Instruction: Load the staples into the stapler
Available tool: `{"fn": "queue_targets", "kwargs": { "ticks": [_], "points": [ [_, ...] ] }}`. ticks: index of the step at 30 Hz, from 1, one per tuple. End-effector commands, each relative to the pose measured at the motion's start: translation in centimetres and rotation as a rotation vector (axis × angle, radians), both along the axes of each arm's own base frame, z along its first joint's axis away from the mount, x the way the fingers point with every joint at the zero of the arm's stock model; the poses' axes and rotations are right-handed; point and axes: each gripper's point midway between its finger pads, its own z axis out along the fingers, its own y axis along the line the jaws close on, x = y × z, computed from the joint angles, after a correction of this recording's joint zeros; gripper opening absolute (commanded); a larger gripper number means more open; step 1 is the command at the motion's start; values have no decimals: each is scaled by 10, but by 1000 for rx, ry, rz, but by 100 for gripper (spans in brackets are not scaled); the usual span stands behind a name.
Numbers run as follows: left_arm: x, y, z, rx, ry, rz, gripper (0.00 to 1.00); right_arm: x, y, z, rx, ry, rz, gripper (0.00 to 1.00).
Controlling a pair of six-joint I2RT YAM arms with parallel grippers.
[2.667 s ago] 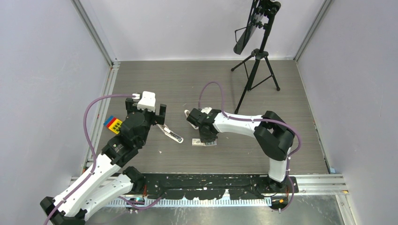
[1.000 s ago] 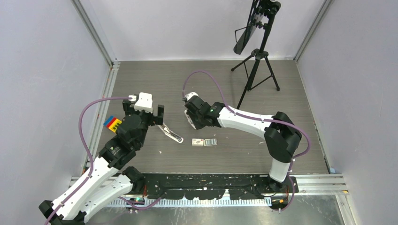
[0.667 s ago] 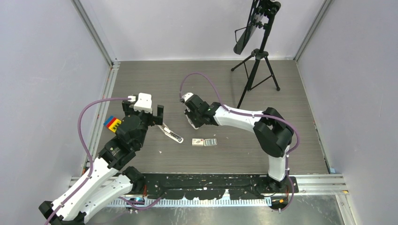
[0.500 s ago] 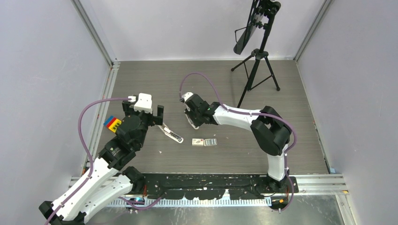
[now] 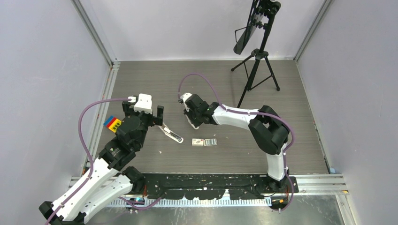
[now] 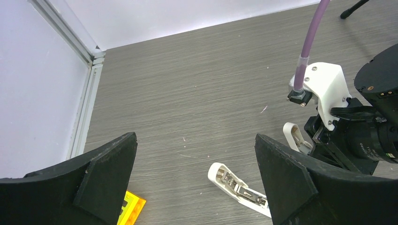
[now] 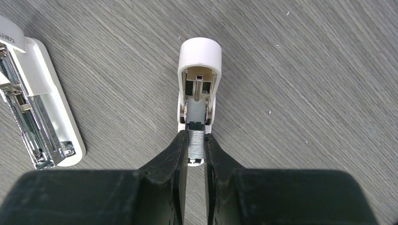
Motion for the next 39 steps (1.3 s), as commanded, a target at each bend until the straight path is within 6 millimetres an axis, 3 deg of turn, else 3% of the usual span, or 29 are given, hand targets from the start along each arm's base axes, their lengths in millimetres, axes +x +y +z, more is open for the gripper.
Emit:
{"fn": "queue_targets", "kwargs": {
  "ticks": [1,19,39],
  "points": [
    [1,-1,16,-34,-60,-3,99,9,9,7,40,-31,12,17],
    [1,-2,16,-36,-60,-11,99,7,13,13,78,-16,16,17],
    [1,-4,16,-37,-59,-17,99,7,8,0,59,0,2,17]
  ]
}}
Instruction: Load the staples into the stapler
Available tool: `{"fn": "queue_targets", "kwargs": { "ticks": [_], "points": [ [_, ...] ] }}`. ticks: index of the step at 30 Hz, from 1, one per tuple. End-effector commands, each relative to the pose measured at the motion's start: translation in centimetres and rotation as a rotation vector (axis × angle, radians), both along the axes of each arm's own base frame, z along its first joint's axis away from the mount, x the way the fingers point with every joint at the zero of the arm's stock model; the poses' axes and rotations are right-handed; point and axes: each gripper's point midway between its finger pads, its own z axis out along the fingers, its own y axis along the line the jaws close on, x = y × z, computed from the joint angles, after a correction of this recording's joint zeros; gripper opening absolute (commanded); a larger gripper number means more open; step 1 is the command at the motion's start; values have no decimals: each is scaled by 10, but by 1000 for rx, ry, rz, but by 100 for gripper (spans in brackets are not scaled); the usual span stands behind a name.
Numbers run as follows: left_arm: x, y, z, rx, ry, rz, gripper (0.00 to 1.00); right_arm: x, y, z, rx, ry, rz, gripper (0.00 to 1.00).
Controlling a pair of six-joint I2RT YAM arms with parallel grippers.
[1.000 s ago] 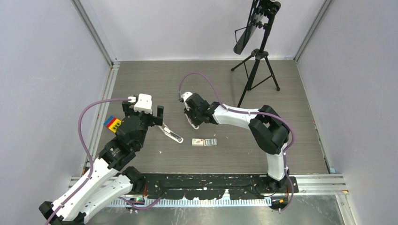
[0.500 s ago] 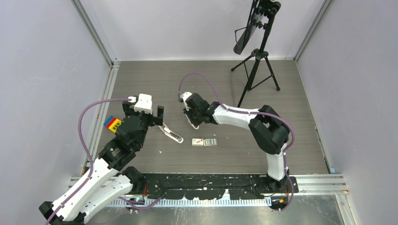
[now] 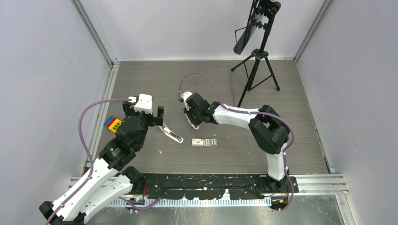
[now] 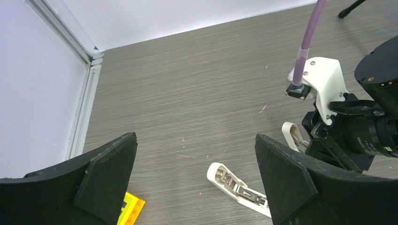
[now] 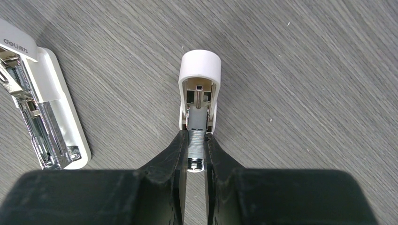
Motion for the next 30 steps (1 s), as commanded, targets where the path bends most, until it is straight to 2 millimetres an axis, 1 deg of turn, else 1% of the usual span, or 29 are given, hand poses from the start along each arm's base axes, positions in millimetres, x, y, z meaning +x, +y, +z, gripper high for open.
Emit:
{"fn": "queue_targets", "kwargs": {
  "ticks": [1,7,12,17,25,30],
  "points": [
    [1,-2,16,-38,-57,-9,99,4,2,-4,19,-3,-9,17],
    [1,-2,16,-39,-58,-10,99,2,2,-8,17,9,-9,16],
    [1,-2,17,-40,-60,-11,99,1,3,-7,25,18,-7,16],
    [0,-2,18,-42,-62,-10,99,2,5,1,41,8,-6,17],
    [0,-2,17,-42,-62,-9,99,7,6,23,72,-37,-16,16],
    [0,-2,17,-42,-62,-9,99,7,8,30,94,-46,-10,16]
  ]
}}
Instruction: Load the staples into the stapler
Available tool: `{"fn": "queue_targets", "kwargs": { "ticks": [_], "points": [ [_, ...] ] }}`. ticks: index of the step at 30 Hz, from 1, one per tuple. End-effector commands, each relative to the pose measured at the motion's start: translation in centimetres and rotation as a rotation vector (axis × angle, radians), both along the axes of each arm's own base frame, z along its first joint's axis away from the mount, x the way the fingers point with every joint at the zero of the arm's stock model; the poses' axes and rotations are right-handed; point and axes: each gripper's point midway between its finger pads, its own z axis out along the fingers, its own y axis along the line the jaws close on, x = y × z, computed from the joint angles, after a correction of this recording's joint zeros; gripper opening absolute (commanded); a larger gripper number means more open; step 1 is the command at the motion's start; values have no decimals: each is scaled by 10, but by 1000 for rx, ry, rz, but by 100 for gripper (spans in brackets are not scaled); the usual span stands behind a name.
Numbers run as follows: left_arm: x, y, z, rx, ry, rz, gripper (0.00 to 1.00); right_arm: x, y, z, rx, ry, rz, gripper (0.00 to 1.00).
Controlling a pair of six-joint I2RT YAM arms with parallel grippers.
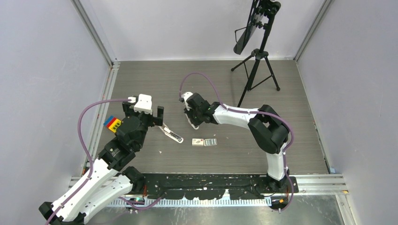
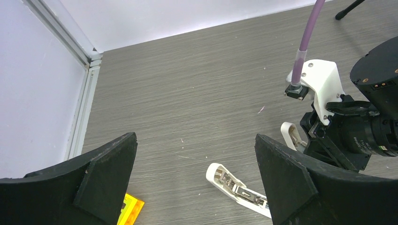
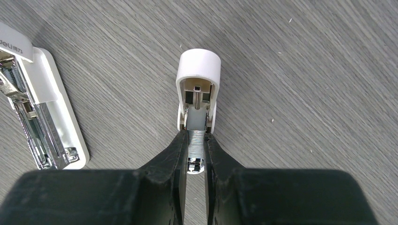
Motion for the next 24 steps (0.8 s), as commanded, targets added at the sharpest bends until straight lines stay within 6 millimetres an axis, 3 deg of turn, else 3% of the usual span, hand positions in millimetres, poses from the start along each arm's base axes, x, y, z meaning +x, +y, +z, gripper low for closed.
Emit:
{"fn": "queue_targets", "kwargs": {
  "ticks": [1,24],
  "points": [
    [1,-1,16,-37,-58,-2,99,7,11,34,87,-59,0,16],
    [1,-1,16,-39,-58,-4,99,10,14,46,157,-86,-39,16]
  ]
}}
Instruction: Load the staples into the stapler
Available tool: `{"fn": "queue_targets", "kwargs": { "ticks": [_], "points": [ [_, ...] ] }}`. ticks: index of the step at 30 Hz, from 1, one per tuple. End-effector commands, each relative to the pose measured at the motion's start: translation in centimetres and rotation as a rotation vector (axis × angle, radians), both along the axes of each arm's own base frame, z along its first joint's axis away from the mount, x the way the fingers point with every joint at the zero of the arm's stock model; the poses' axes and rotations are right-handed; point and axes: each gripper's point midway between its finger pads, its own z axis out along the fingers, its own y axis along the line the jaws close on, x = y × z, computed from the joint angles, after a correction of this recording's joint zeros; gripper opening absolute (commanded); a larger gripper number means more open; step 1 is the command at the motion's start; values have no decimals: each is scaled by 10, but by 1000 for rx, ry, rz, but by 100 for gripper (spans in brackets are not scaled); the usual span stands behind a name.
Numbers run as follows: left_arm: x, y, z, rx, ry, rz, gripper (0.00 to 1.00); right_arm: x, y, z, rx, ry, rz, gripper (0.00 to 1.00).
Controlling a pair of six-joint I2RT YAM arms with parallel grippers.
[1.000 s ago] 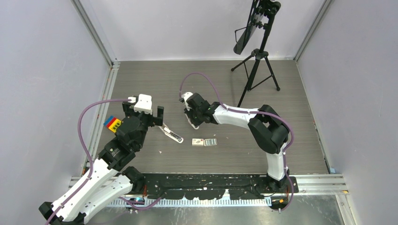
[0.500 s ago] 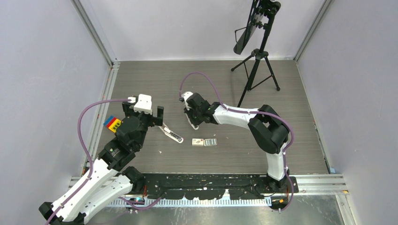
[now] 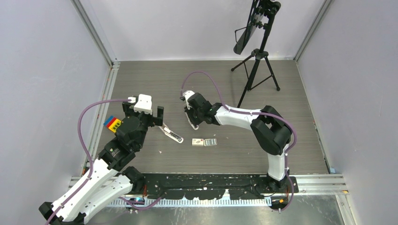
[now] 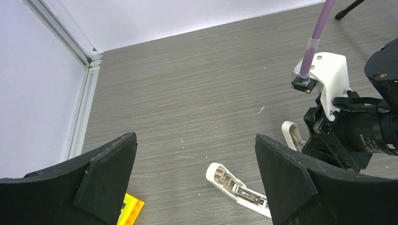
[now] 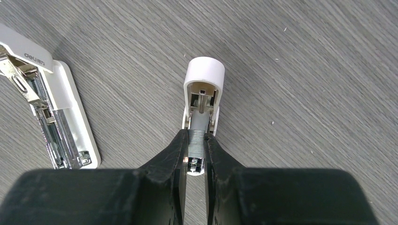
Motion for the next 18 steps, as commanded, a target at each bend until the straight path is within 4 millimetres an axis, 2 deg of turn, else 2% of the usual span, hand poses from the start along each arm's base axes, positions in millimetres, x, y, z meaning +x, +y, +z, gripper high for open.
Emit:
{"fn": "queue_targets", "kwargs": {
  "ticks": [1,18],
  "points": [
    [1,-1,16,-39,-58,-4,99,7,10,35,98,-60,-16,16],
    [1,-2,16,-41,-58,-7,99,8,3,11,78,-10,-39,16]
  ]
}}
